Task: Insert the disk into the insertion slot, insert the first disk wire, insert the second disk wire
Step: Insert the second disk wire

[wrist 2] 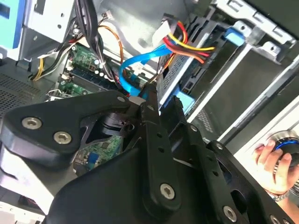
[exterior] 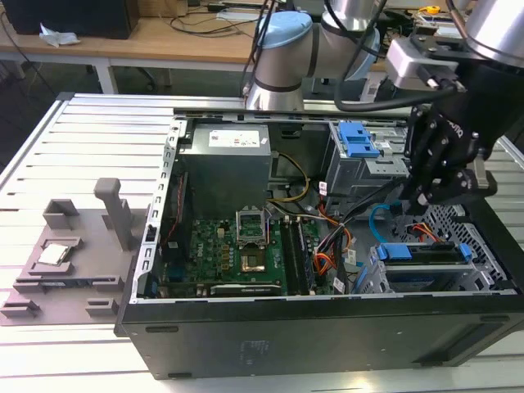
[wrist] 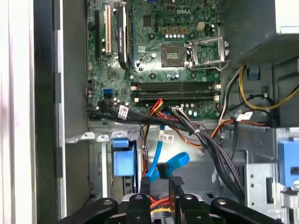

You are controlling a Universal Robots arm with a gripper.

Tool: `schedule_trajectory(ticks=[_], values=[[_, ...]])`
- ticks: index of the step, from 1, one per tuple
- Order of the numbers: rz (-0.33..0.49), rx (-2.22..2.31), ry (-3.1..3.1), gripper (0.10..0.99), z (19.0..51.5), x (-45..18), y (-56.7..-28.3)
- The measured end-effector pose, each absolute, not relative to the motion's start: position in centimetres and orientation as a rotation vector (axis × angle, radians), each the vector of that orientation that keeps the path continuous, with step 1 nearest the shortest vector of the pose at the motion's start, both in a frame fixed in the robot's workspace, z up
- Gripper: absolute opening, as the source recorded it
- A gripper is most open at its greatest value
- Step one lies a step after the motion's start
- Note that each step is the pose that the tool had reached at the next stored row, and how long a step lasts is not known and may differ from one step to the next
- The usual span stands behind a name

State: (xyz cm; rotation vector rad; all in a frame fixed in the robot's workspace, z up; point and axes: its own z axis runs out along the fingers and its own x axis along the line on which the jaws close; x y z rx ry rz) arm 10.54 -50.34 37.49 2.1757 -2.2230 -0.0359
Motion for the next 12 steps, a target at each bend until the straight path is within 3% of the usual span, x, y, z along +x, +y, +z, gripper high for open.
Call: schedule_trajectory(ticks=[12], values=[[-0.033,2.300,-2.092,0.302,36.58,9.47,-49.88]])
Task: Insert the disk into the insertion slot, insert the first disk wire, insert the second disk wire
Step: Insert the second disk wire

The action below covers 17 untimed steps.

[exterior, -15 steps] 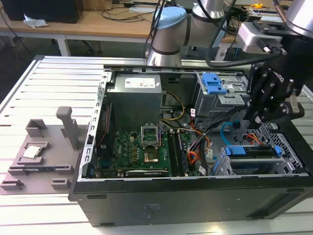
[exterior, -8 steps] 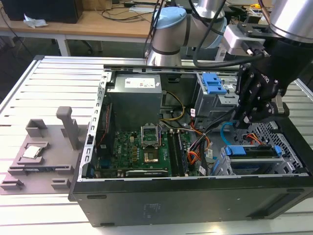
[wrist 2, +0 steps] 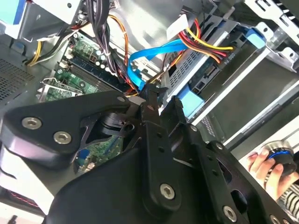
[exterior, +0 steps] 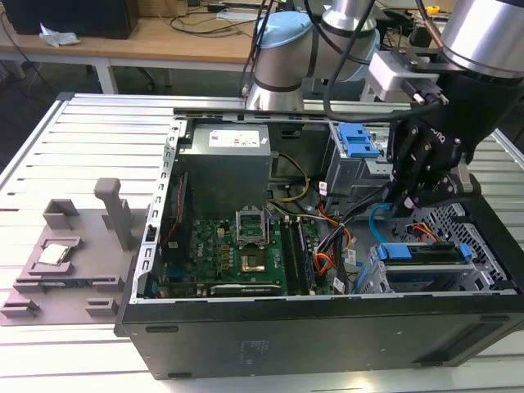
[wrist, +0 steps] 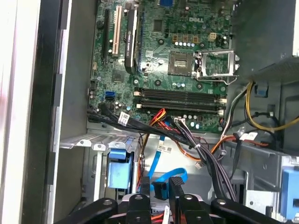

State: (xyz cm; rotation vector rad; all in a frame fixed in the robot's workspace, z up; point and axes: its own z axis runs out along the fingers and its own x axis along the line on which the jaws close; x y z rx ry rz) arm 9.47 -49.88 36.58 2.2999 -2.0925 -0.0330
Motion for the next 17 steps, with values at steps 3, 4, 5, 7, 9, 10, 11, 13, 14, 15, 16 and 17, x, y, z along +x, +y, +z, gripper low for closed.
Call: schedule_trajectory(ticks=[3,4,5,7,9,10,11,13,14,15,16,17], values=[[-0.030,2.333,-2.053,0.302,36.51,9.32,-49.87],[-0.027,2.341,-2.040,0.302,36.49,9.22,-49.87],[-0.025,2.344,-2.035,0.302,36.49,9.17,-49.87],[-0.025,2.344,-2.034,0.302,36.49,9.18,-49.87],[-0.025,2.344,-2.034,0.302,36.49,9.17,-49.87],[-0.024,2.344,-2.034,0.286,36.49,9.17,-49.87],[-0.024,2.345,-2.033,0.220,36.49,9.17,-49.87],[-0.024,2.345,-2.033,0.106,36.49,9.17,-49.87],[-0.024,2.345,-2.033,0.106,36.49,9.17,-49.87],[-0.024,2.345,-2.033,0.106,36.49,9.17,-49.87],[-0.024,2.345,-2.032,0.106,36.49,9.17,-49.87],[-0.024,2.346,-2.032,0.106,36.49,9.17,-49.87]])
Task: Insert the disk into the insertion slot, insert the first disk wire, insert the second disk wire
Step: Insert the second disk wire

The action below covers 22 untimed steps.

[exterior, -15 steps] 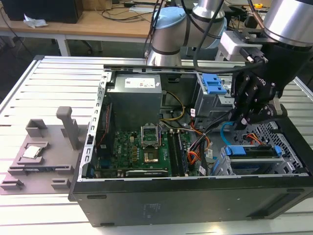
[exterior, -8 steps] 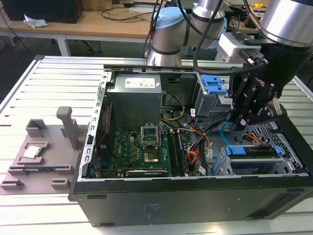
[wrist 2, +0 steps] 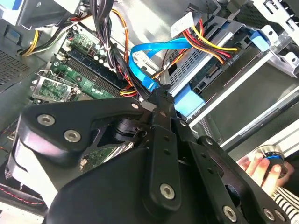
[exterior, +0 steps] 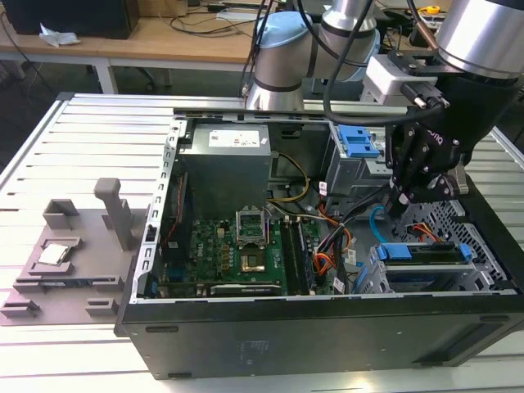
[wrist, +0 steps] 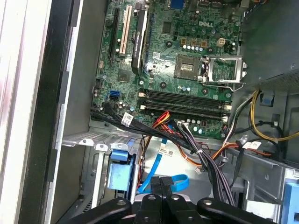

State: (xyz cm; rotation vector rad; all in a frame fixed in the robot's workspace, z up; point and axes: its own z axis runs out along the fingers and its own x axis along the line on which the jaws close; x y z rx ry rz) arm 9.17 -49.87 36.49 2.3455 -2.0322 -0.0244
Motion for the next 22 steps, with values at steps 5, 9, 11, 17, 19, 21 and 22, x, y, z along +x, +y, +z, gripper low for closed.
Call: schedule_trajectory(ticks=[5,9,11,17,19,21,22], values=[[-0.025,2.345,-2.032,0.106,36.4,9.3,-51.0],[-0.026,2.345,-2.031,0.106,36.2,10.1,-52.1],[-0.027,2.345,-2.031,0.106,36.1,10.4,-52.5],[-0.029,2.344,-2.030,0.106,35.6,12.3,-53.7],[-0.030,2.342,-2.032,0.106,35.4,12.5,-53.8],[-0.030,2.322,-2.055,0.106,35.3,12.6,-53.9],[-0.030,2.315,-2.063,0.106,35.2,12.6,-53.9]])
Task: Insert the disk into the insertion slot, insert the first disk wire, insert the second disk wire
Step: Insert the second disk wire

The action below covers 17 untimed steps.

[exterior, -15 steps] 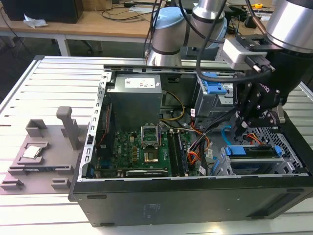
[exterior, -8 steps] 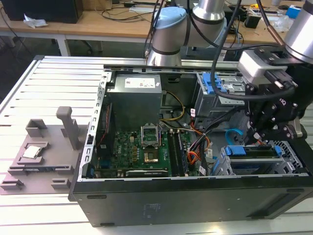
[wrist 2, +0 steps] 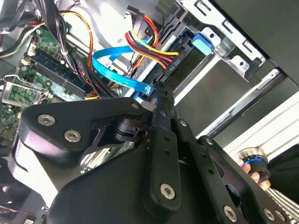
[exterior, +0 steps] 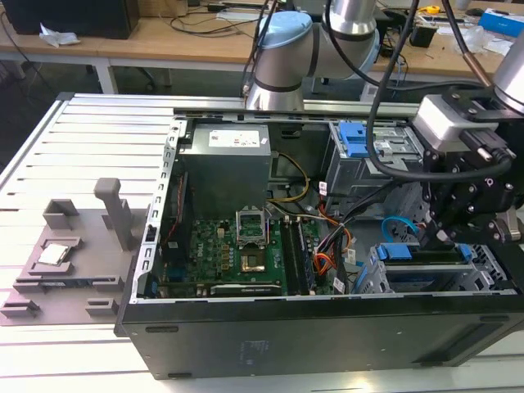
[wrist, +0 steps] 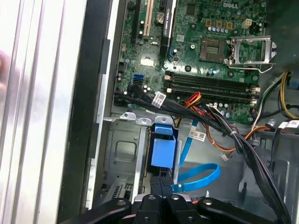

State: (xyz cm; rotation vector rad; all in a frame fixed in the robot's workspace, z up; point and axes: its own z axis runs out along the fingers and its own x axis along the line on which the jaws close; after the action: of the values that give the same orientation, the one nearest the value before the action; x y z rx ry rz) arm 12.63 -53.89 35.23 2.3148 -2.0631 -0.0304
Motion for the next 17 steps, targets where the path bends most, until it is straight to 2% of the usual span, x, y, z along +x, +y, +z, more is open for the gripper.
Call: schedule_trajectory(ticks=[17], values=[[-0.033,2.247,-2.139,0.106,34.83,13.23,-53.62]])
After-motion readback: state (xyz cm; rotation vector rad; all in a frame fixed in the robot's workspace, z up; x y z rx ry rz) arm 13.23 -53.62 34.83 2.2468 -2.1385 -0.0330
